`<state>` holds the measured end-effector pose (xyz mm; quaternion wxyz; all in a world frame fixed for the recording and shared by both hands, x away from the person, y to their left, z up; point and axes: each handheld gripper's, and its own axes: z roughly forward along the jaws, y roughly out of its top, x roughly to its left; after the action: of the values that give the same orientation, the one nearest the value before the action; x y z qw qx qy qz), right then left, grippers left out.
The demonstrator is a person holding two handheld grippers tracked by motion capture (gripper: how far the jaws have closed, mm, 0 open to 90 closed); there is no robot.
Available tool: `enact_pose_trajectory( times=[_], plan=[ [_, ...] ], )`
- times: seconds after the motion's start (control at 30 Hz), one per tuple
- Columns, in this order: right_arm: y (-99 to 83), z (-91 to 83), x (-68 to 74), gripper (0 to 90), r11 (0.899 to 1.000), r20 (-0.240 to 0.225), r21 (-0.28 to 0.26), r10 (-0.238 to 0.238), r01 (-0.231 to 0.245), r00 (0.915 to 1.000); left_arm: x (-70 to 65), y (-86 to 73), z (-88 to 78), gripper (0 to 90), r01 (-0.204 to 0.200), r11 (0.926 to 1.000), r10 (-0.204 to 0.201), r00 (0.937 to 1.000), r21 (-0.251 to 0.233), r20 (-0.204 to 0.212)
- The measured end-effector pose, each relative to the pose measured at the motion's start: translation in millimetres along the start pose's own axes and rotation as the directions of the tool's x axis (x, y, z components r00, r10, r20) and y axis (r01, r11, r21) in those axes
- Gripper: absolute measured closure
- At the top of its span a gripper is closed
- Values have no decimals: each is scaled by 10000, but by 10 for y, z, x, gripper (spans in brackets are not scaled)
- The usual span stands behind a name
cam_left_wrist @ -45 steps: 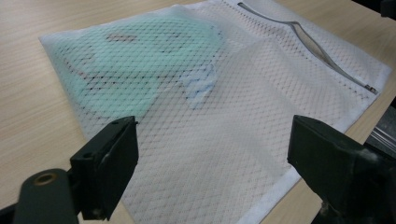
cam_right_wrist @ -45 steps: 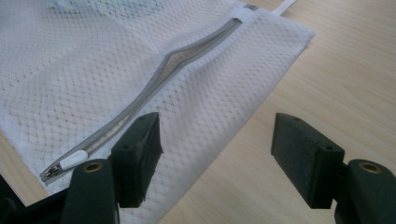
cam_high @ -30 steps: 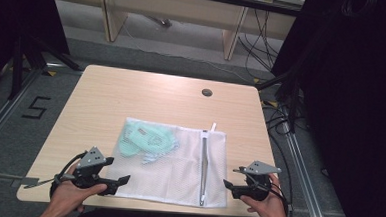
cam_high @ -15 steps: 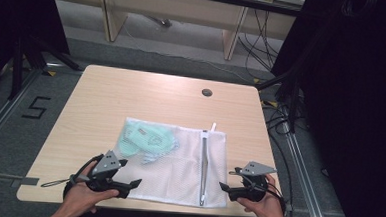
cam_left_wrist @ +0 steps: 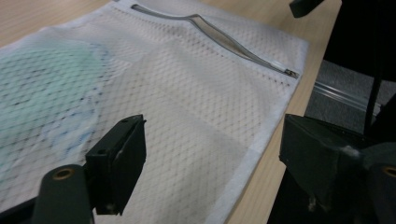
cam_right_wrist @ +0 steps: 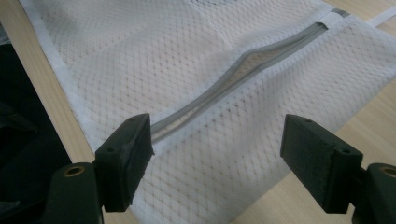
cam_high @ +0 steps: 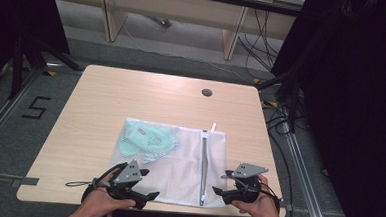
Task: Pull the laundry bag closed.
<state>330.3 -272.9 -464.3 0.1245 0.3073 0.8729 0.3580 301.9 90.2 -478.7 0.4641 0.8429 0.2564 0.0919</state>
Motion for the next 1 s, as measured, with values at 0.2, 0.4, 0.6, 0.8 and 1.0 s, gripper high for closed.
enact_pose_trajectory(
  times=[0.2, 0.4, 0.6, 0.8, 1.0],
  plan=[
    [19, 48, 67, 288, 9995, -454, 266, -173, 185, 9988, -76, 35, 147, 263, -312, 9994, 306, 9987, 135, 407],
    [27, 92, 122, 315, 9987, -758, 328, -370, 396, 9964, -155, 41, 253, 263, -624, 9972, 591, 9951, 406, 792],
    [45, 157, 194, 339, 9931, -1183, 623, -914, 993, 9888, -220, 61, 353, 260, -738, 9965, 702, 9940, 403, 838],
    [74, 223, 291, 390, 9867, -1518, 1067, -1059, 1228, 9827, -236, 75, 396, 255, -991, 9945, 955, 9910, 343, 942],
    [104, 341, 353, 447, 9711, -2005, 1523, -1518, 1839, 9679, -246, 68, 393, 253, -771, 9964, 735, 9930, 362, 925]
  ],
)
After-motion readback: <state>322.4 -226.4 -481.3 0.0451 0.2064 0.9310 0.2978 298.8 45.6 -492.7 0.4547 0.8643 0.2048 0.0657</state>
